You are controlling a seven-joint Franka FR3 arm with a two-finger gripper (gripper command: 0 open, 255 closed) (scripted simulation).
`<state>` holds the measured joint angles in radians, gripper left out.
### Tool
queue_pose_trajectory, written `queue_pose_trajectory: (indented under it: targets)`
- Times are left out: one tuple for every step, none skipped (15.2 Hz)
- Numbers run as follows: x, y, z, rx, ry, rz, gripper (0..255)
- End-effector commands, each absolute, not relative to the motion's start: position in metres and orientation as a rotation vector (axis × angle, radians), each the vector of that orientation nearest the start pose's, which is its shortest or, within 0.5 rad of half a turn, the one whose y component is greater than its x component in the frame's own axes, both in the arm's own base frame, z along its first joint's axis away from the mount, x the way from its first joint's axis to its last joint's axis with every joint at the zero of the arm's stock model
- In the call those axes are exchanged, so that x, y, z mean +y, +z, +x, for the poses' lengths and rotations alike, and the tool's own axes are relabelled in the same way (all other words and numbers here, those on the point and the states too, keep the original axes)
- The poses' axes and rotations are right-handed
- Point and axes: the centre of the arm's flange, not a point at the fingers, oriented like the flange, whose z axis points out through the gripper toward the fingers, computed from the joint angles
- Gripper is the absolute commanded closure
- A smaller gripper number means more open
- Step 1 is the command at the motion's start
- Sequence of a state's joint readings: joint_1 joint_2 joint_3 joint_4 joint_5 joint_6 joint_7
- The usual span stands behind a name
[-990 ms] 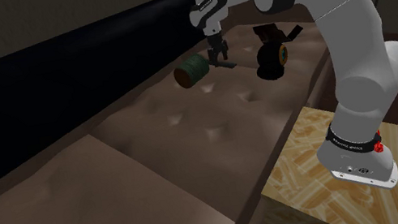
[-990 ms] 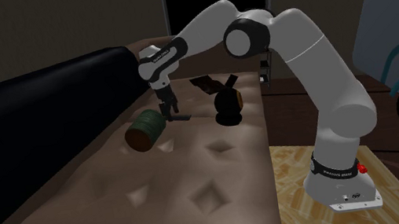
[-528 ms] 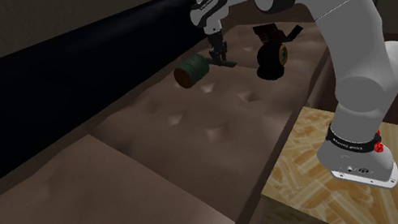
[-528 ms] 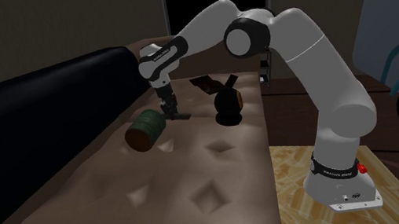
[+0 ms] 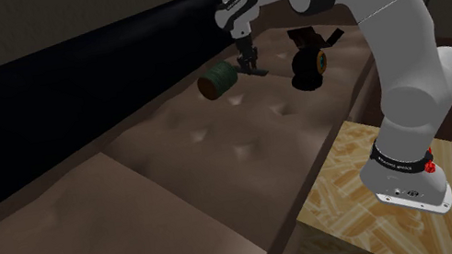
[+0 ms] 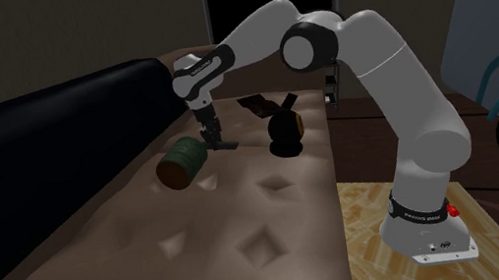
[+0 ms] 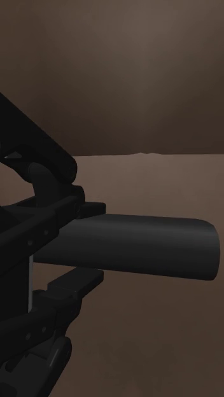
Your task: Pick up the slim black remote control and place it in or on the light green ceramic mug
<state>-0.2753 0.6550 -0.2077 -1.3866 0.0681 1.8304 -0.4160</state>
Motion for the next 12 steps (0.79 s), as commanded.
queue_pose_trajectory:
  targets:
    - [-0.295, 0.324, 0.636, 0.094, 0.324, -3.095, 255]
    - [-0.295, 0.330, 0.636, 0.094, 0.324, -3.095, 255]
    - [-0.295, 0.335, 0.636, 0.094, 0.324, -3.095, 255]
    - [-0.295, 0.340, 0.636, 0.094, 0.324, -3.095, 255]
    - [-0.295, 0.345, 0.636, 0.094, 0.324, -3.095, 255]
    - [-0.295, 0.351, 0.636, 0.094, 0.324, -3.095, 255]
    - [-0.295, 0.356, 0.636, 0.094, 0.324, -3.095, 255]
    - [-0.295, 0.361, 0.636, 0.094, 0.324, -3.095, 255]
    - [-0.295, 0.367, 0.636, 0.094, 0.324, -3.095, 255]
    - [-0.295, 0.372, 0.636, 0.094, 0.324, -3.095, 255]
    - [-0.295, 0.377, 0.636, 0.094, 0.324, -3.095, 255]
    - [-0.295, 0.382, 0.636, 0.094, 0.324, -3.095, 255]
